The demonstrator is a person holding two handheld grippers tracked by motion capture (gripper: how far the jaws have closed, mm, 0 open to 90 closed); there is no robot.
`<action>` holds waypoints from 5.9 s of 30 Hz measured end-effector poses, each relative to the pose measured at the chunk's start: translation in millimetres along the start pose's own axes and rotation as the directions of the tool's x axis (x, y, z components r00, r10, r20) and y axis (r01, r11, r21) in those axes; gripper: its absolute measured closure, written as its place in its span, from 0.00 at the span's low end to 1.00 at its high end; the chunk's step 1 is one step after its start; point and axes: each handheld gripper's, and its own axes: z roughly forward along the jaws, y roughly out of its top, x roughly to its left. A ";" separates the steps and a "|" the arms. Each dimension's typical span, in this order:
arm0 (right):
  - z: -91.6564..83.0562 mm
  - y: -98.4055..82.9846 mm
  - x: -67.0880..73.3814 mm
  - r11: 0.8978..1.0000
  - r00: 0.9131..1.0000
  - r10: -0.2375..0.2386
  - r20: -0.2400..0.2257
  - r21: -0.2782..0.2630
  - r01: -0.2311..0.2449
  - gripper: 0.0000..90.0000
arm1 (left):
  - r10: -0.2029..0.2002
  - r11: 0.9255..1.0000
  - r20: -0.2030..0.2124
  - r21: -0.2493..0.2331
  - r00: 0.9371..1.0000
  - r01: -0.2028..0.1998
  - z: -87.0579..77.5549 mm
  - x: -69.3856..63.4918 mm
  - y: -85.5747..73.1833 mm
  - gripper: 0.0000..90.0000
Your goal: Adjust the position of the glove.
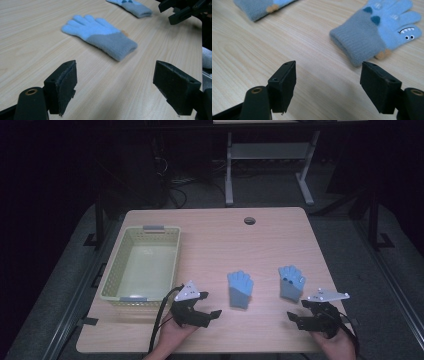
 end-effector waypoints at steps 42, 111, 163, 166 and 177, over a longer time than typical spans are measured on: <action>-0.5 91.9 -19.5 0.999 0.999 -0.028 0.018 0.033 0.028 0.31 | 0.013 0.998 -0.026 -0.056 1.000 -0.014 -14.2 1.2 3.7 0.21; 63.6 104.4 -52.3 0.911 0.994 0.036 0.101 0.406 -0.074 0.89 | -0.001 0.997 -0.028 -0.079 1.000 -0.001 -17.1 0.4 2.8 0.22; 42.9 175.7 46.9 0.961 0.987 -0.117 -0.110 0.237 0.140 0.89 | 0.013 0.997 -0.037 -0.078 0.999 -0.016 -18.3 0.1 3.6 0.22; 48.2 176.2 53.0 0.964 0.986 -0.102 -0.135 0.233 0.132 0.89 | 0.005 0.996 -0.036 -0.085 0.999 -0.008 -17.9 0.2 3.2 0.22; 70.6 170.0 63.4 0.960 0.983 -0.060 -0.171 0.258 0.104 0.88 | 0.007 0.995 -0.041 -0.096 0.999 -0.011 -20.4 -0.6 4.1 0.22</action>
